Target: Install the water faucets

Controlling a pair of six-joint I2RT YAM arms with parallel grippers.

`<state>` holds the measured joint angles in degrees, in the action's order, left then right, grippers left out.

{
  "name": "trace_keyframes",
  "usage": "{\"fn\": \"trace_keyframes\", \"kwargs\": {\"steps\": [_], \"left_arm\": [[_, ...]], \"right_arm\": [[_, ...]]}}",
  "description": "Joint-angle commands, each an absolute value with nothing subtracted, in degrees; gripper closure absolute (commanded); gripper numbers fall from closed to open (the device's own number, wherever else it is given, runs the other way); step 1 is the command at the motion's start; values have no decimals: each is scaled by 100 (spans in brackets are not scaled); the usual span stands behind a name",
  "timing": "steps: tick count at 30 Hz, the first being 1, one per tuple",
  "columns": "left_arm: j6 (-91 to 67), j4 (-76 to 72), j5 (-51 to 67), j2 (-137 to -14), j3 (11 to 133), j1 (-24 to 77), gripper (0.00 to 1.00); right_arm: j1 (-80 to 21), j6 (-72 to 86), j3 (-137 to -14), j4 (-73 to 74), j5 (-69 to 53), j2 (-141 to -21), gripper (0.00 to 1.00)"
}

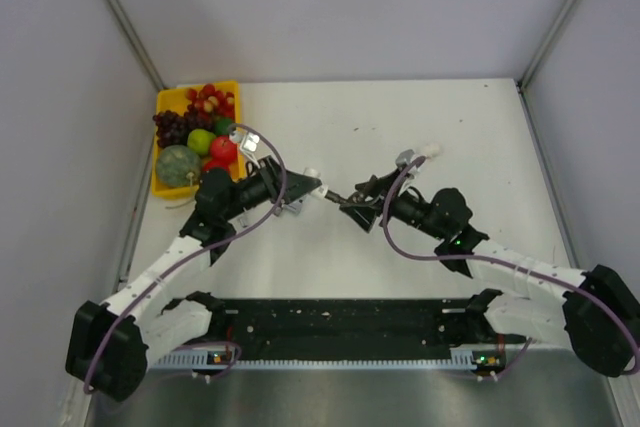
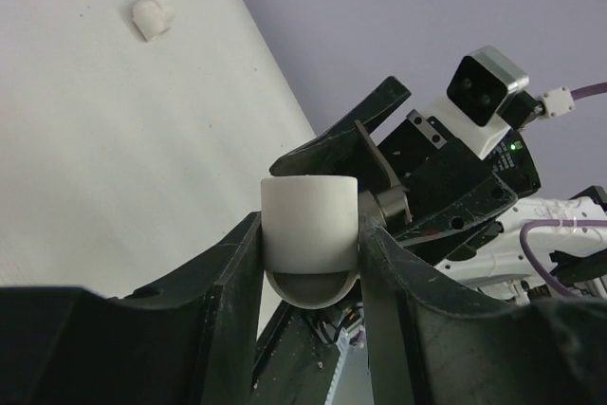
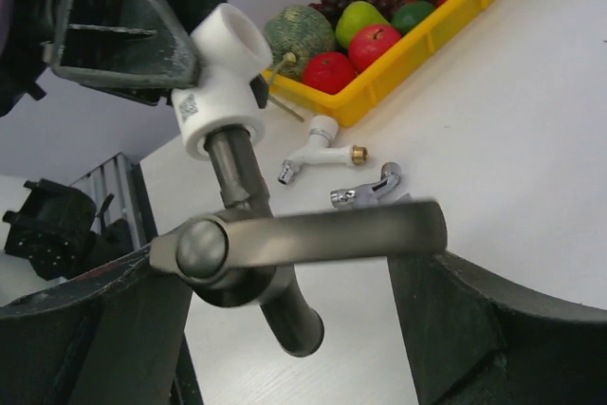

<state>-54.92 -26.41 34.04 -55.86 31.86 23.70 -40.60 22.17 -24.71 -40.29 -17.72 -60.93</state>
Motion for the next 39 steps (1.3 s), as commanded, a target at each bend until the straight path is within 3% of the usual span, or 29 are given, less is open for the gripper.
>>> {"fn": "trace_keyframes", "kwargs": {"steps": [1,3,10,11,17,21,29,33,39], "left_arm": [[-5686,-3137,3796,-5748,3472,2382,100],[-5757,-3269,3823,-5766,3445,2382,100],[-5494,-3874,3955,-5459,3305,2382,100],[-5424,-4120,4025,-5380,3252,2382,100],[-4590,-5632,4175,-4940,2682,2382,100],[-3982,-6212,4481,-4887,2531,2391,100],[-3946,-6724,4325,-4957,2531,2391,100],[-3929,-6557,3851,-4887,2417,2391,100],[-4069,-6021,3051,-4843,2478,2382,100]], "right_arm": [[-4008,2206,-2478,-4949,-2355,-6196,24],[-3990,2171,-2557,-4852,-2390,-6284,33],[-3973,3748,-2505,-5544,-2329,-6714,95],[-3973,4275,-2444,-5842,-2347,-6811,100],[-3981,7992,-2083,-8723,-2487,-7794,100],[-3999,9831,-2363,-9852,-2916,-8778,100],[-4166,9914,-2505,-9853,-2699,-9141,99],[-4149,9800,-2452,-9844,-2663,-9044,84],[-4061,9528,-2128,-9695,-2453,-8799,40]]}}
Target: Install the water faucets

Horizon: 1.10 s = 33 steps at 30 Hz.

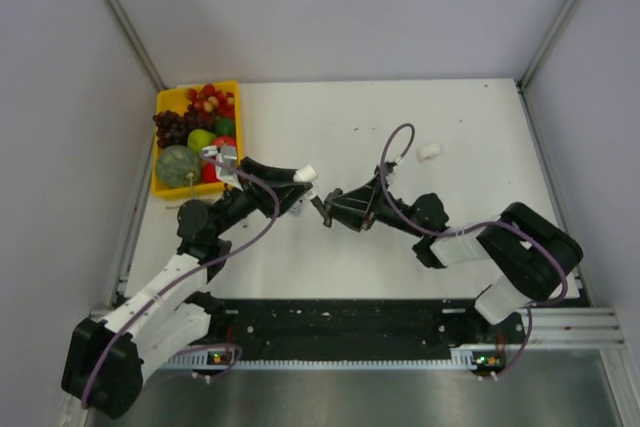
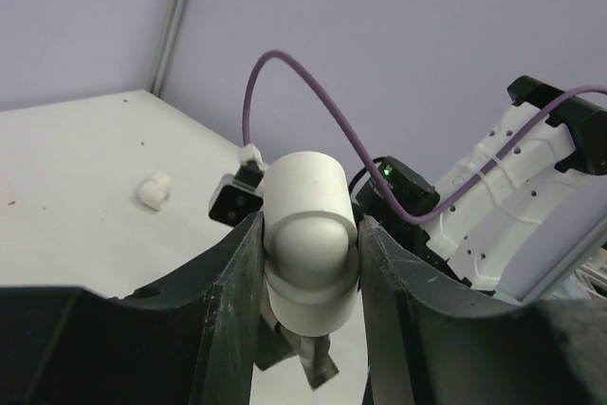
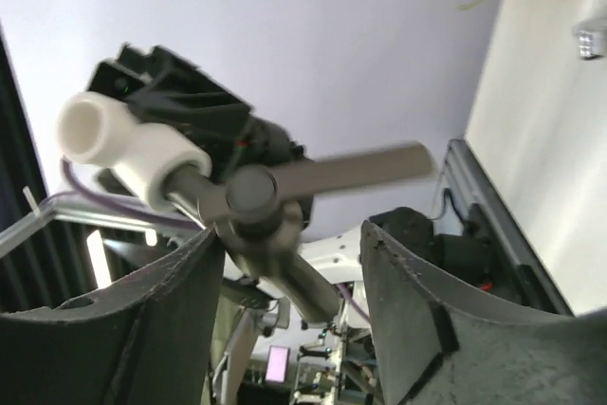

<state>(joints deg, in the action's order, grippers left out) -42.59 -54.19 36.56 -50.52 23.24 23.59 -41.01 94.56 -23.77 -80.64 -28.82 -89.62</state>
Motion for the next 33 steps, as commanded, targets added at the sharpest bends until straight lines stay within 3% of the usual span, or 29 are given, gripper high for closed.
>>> {"fn": "trace_keyframes", "kwargs": {"steps": [1,6,10,14,18,27,33], "left_arm": [[-4113,-5942,2911,-4834,2496,2391,100],[-4201,-5109,2216,-4799,2715,2382,100],[-4394,-4423,1759,-4808,2909,2382,100],[-4745,-3386,1188,-4834,3198,2382,100],[-5263,-2630,853,-4974,3375,2382,100],[-6117,-1442,712,-5440,3806,2382,100],[-6205,-1125,615,-5467,3902,2382,100]], "right_arm": [[-4034,9406,-2066,-9616,-2426,-8720,36],[-3955,8703,-1855,-8546,-2303,-7957,15],[-3938,7527,-1960,-6807,-2145,-6964,5],[-4034,5437,-2556,-4032,-1567,-5865,1],[-4604,3082,-3093,-2499,-399,-5300,1],[-6343,-576,-3419,-2451,1343,-5747,1],[-7171,-1985,-3463,-3171,2670,-6432,1]]}}
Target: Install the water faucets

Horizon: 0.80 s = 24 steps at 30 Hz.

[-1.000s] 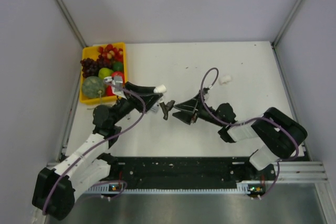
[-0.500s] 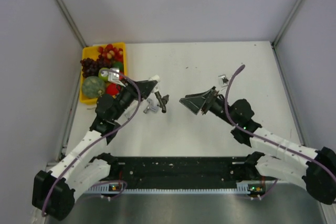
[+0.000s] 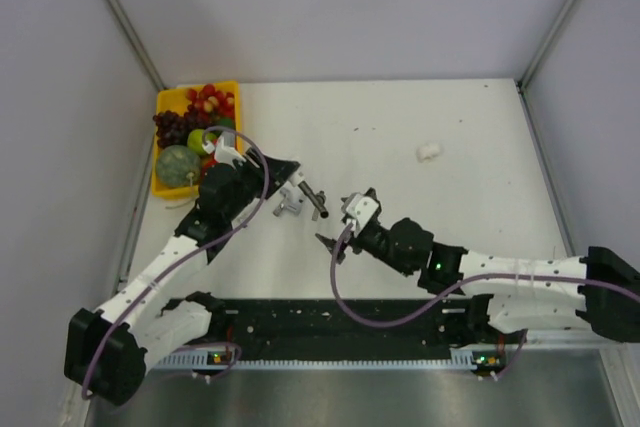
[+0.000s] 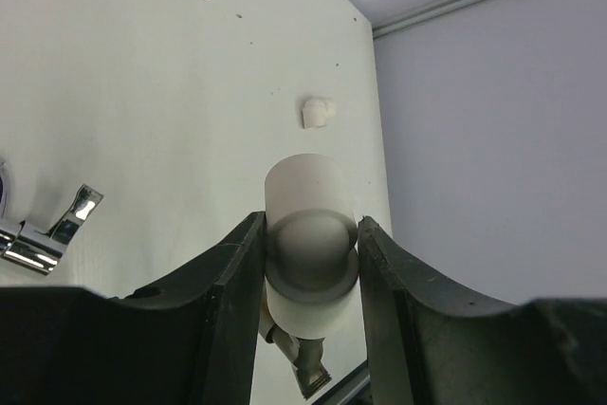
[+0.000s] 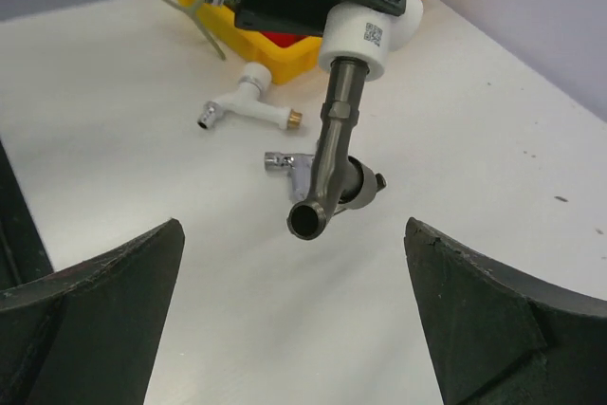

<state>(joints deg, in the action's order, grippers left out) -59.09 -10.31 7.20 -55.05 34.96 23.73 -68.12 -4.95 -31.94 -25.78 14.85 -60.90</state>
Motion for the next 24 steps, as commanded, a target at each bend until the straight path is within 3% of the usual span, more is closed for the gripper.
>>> {"fn": "trace_keyframes", "kwargs": {"steps": [1,9,17,20,24], "left_arm": [[-6231,-1142,633,-5467,3902,2382,100],[-6398,-1274,1054,-5537,3955,2391,100],[-6425,-1283,1397,-5414,4008,2391,100],[-6337,-1266,1459,-5344,4043,2391,100],[-6258,-1414,1678,-5344,4017,2391,100]], "right_arm": [[-7215,-2091,-3454,-3347,2811,-6555,2],[-7233,-2566,-3331,-4770,3296,-7426,8],[-6909,-2365,-3524,-5080,2866,-8042,25],[-6838,-2119,-3533,-5054,2681,-8033,47],[-6671,-1531,-3393,-5080,2347,-7771,91]]}}
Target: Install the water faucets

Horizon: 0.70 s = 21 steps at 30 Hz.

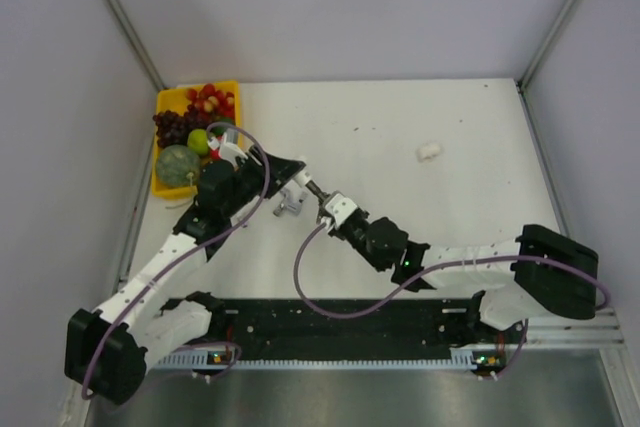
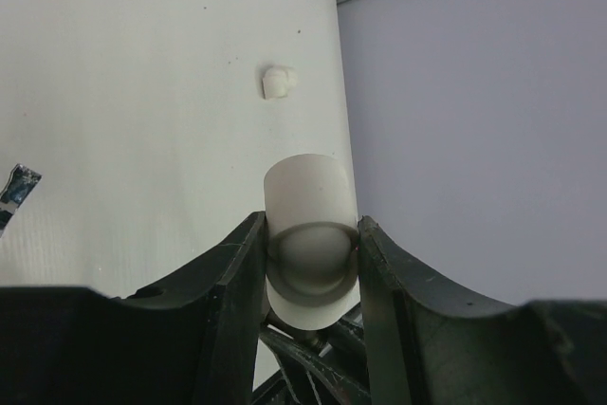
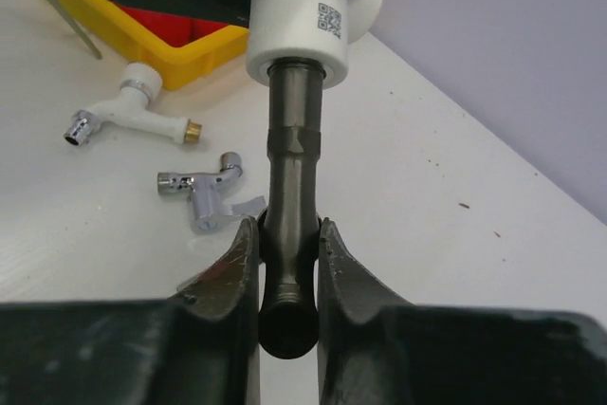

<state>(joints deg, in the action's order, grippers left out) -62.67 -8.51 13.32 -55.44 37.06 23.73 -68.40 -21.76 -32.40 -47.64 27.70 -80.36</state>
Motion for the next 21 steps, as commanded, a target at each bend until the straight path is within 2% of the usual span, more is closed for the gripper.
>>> {"fn": "trace_keyframes", "kwargs": {"steps": [1,12,21], "left_arm": [[-6240,-1511,1748,-5344,3973,2391,100],[-6065,-3760,2697,-5519,3367,2373,100],[-5581,-5008,3286,-5555,3077,2382,99]], "right_arm": [[-6645,-1399,-3375,-5019,2216,-7683,100],[-5424,1387,-3094,-4746,-1369,-6250,100],[-4940,2617,-2971,-5307,-2512,-5977,100]]}}
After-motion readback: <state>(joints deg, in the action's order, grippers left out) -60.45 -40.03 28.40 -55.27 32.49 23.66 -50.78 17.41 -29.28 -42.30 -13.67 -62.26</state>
